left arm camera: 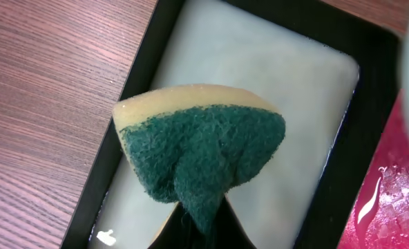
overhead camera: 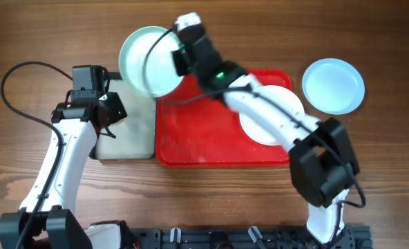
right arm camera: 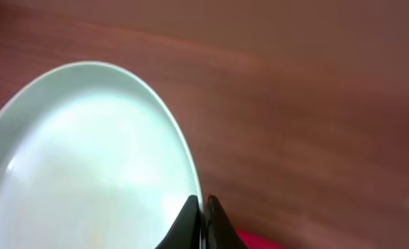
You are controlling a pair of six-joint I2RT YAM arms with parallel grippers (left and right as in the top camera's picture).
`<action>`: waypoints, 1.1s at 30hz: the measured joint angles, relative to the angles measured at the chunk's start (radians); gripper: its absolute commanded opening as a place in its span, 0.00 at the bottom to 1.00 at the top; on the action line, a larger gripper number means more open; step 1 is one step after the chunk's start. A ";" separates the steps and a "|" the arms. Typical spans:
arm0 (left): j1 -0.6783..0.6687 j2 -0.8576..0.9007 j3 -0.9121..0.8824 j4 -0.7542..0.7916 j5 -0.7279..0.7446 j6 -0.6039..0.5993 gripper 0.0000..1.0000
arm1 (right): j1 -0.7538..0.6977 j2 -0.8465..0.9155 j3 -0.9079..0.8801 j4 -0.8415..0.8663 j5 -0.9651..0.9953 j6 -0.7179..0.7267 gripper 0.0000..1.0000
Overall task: Clean dirty plates on tray and stack at the side
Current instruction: 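Carry the plate with the right gripper onto the plate stack at right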
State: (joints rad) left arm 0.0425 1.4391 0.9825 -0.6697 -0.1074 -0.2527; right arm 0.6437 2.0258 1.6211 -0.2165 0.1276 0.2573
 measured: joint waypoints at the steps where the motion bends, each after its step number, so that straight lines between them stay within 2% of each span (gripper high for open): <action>1: 0.000 0.000 0.000 0.000 0.000 0.000 0.04 | -0.056 0.000 0.000 -0.028 -0.084 0.033 0.04; 4: 0.000 0.000 0.000 0.000 0.000 0.000 0.04 | -0.235 -0.001 0.000 -0.129 -0.277 0.084 0.04; 6: 0.000 0.001 0.000 -0.001 0.000 0.000 0.04 | -0.360 -0.001 0.001 -0.243 -0.333 0.106 0.04; 11: 0.000 0.001 0.000 0.000 0.000 0.000 0.04 | -0.695 -0.003 0.001 -0.526 -0.377 0.147 0.04; 15: 0.000 0.001 0.000 0.000 0.000 0.000 0.04 | -0.947 -0.004 0.001 -0.660 -0.381 0.151 0.04; 18: 0.000 0.001 0.000 0.000 0.000 0.000 0.04 | -1.061 -0.004 0.001 -0.713 -0.361 0.151 0.04; 21: 0.000 0.001 0.000 0.000 0.000 0.000 0.04 | -1.108 -0.004 0.001 -0.754 -0.323 0.150 0.04; 23: 0.000 0.001 0.000 0.000 0.000 0.000 0.04 | -1.118 -0.004 0.001 -0.756 -0.301 0.142 0.15; 24: 0.000 0.001 0.000 0.000 0.000 0.000 0.04 | -1.118 -0.004 0.001 -0.756 -0.299 0.134 0.40; 25: 0.000 0.001 0.000 0.000 0.000 0.000 0.04 | -1.117 -0.004 0.001 -0.756 -0.294 0.126 0.57; 27: 0.000 0.001 0.000 0.000 0.000 0.000 0.04 | -1.117 -0.005 0.001 -0.757 -0.290 0.118 0.66; 33: 0.000 0.001 0.000 0.000 0.000 0.000 0.04 | -1.117 -0.005 0.001 -0.817 -0.310 -0.024 0.70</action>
State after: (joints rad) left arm 0.0425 1.4399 0.9825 -0.6697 -0.1074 -0.2527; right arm -0.4728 2.0212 1.6222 -1.0332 -0.1822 0.2333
